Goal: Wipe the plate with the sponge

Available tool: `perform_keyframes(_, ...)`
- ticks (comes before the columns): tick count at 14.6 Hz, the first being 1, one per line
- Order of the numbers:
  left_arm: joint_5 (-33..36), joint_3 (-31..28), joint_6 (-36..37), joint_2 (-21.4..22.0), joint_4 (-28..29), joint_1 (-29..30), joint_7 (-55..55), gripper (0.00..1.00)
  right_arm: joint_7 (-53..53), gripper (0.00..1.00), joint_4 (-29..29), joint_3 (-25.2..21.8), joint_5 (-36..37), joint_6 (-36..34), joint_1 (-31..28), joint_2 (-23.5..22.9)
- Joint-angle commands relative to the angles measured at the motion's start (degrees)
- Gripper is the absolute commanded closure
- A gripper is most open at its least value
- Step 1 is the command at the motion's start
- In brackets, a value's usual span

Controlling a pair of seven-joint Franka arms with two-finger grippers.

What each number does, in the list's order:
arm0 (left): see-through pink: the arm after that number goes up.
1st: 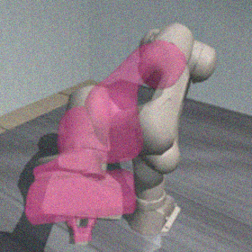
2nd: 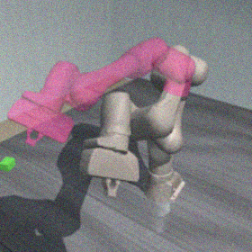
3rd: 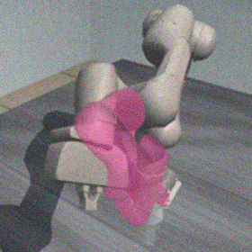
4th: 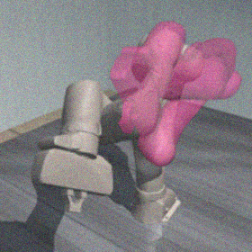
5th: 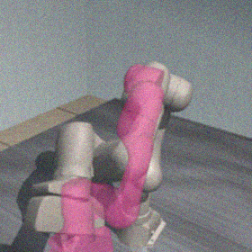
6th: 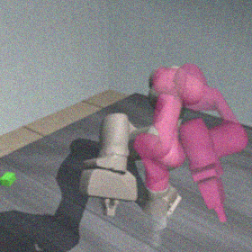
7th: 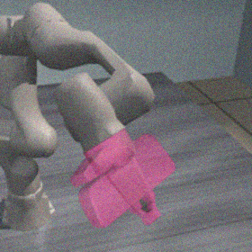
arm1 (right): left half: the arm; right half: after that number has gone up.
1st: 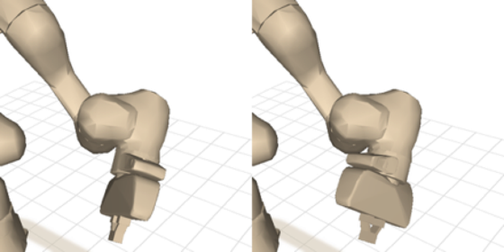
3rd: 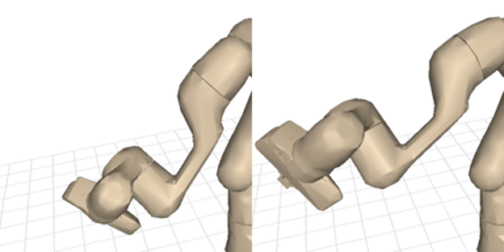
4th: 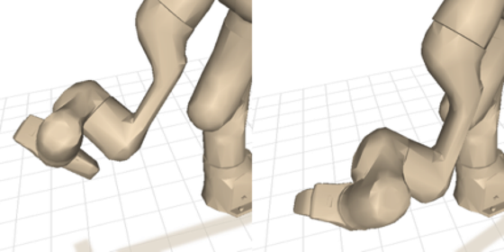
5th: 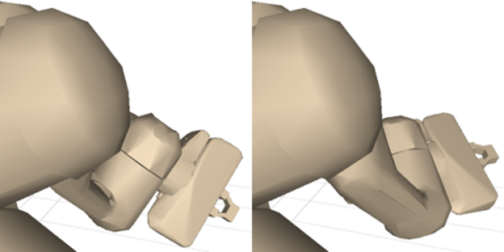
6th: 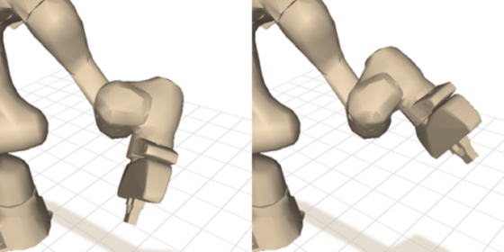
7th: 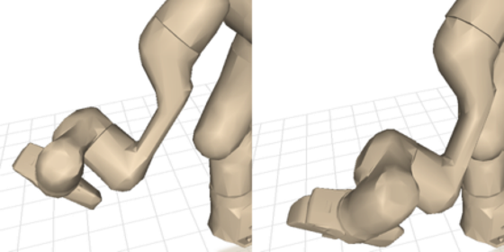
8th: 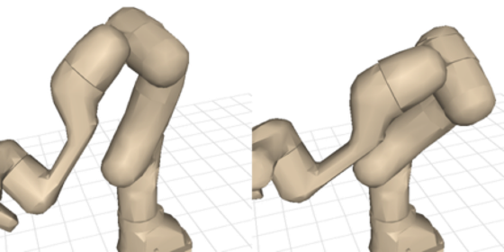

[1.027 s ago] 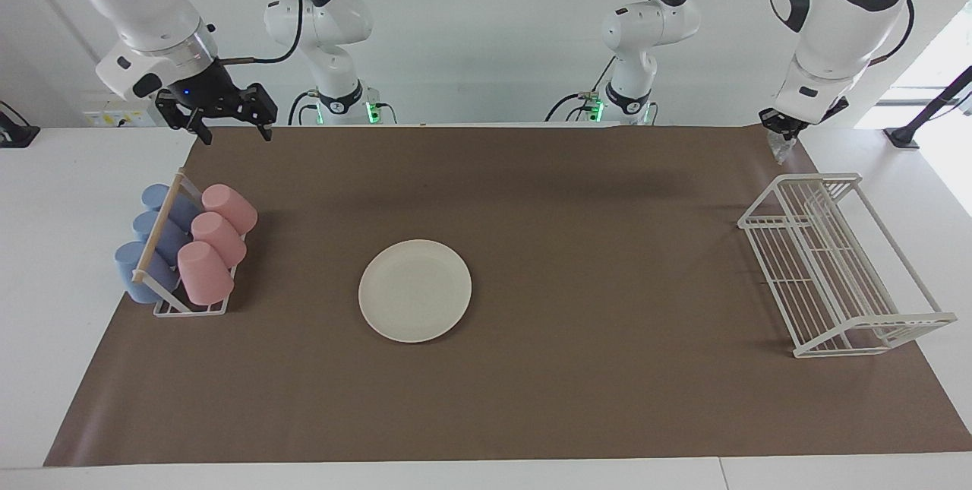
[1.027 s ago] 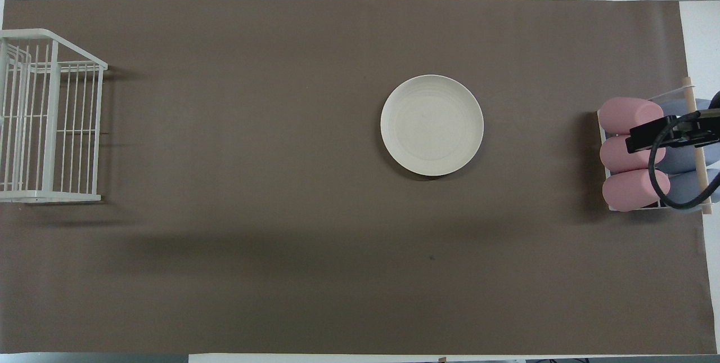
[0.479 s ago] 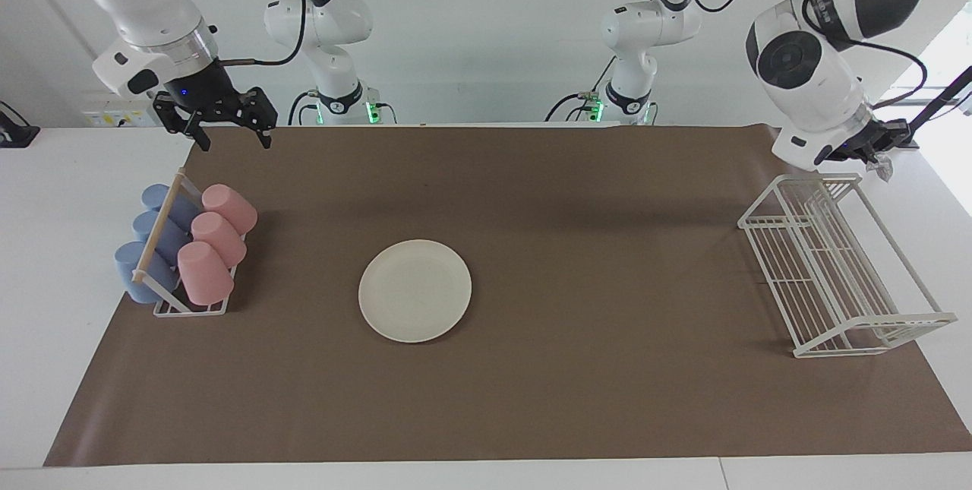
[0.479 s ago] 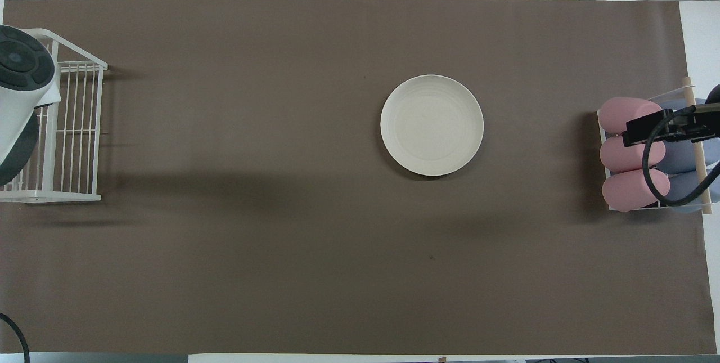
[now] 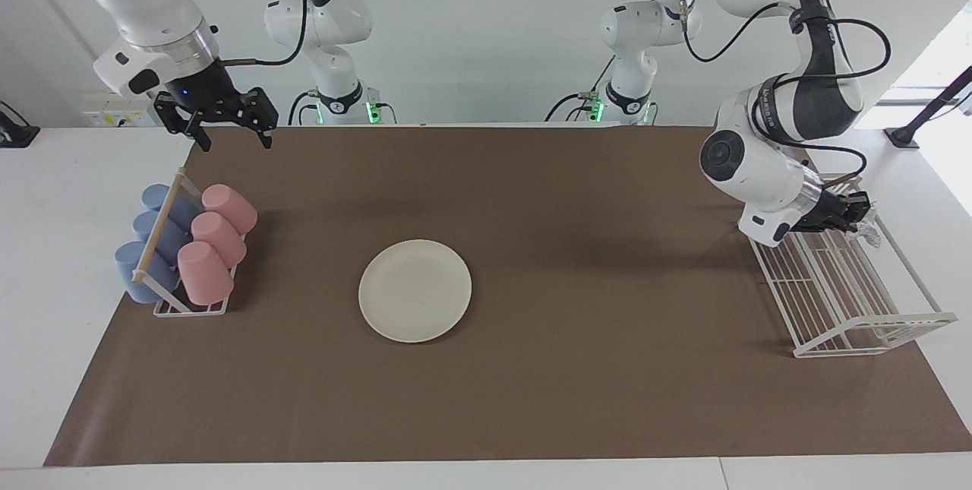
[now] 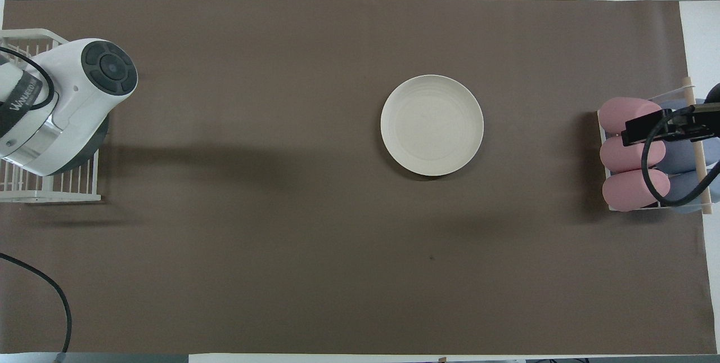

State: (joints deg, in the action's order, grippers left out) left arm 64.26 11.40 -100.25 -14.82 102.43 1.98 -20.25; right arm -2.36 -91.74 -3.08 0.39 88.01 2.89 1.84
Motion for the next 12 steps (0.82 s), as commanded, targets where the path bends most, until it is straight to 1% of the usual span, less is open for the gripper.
perform_keyframes(1, 0.95, -0.5, 3.13, -2.93, -2.67, -2.06, -10.21, 1.0, 1.3, 0.0, -1.6, 0.36, 0.23, 1.29, 0.01, 1.24)
perform_keyframes(3, 0.96, -0.41, 3.75, -3.11, -2.41, -2.42, -14.27, 1.0, 1.3, 0.0, -1.6, 0.45, 0.23, 1.29, 0.01, 1.24)
perform_keyframes(7, 0.6, -0.32, 3.31, -3.11, -1.71, -2.42, -18.23, 1.0, 1.3, 0.0, -1.51, 0.45, 0.23, 1.38, 0.01, 1.15)
perform_keyframes(12, -1.15, -0.24, 3.4, -3.02, -1.09, -3.38, -19.82, 1.0, 1.39, 0.0, -1.34, 0.45, 0.23, 1.46, 0.01, 1.06)
